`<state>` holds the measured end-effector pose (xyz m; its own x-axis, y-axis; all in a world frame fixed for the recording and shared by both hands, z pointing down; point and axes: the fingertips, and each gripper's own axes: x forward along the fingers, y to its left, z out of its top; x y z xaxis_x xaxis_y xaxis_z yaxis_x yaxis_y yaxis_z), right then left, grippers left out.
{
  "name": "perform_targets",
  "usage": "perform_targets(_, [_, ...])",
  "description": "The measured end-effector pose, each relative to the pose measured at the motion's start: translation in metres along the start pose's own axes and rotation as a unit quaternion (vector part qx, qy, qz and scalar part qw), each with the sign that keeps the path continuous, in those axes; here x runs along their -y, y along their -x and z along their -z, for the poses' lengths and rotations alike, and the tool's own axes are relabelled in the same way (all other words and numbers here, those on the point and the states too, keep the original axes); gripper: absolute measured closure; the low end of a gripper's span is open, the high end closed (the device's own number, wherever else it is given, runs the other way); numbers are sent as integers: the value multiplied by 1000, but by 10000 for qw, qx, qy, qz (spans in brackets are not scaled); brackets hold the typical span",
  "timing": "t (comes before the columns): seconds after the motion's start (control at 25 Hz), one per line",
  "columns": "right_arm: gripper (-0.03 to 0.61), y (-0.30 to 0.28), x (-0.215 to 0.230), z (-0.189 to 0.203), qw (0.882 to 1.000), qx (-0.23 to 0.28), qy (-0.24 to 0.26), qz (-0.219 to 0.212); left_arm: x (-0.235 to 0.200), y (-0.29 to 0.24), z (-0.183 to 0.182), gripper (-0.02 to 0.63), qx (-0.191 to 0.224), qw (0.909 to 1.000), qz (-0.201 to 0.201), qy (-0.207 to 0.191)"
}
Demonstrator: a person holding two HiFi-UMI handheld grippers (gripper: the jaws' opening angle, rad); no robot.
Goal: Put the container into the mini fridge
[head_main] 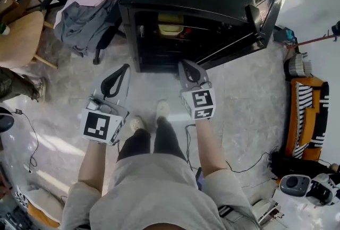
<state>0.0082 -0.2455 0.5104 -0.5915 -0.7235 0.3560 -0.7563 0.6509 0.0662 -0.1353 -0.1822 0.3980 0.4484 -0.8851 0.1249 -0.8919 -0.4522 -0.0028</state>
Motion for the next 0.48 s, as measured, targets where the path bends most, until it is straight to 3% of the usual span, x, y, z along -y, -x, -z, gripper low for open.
perform_targets(0.48, [580, 83, -26, -37, 9980, 527, -173, 318, 29, 34, -20, 612, 137, 9995, 238, -120])
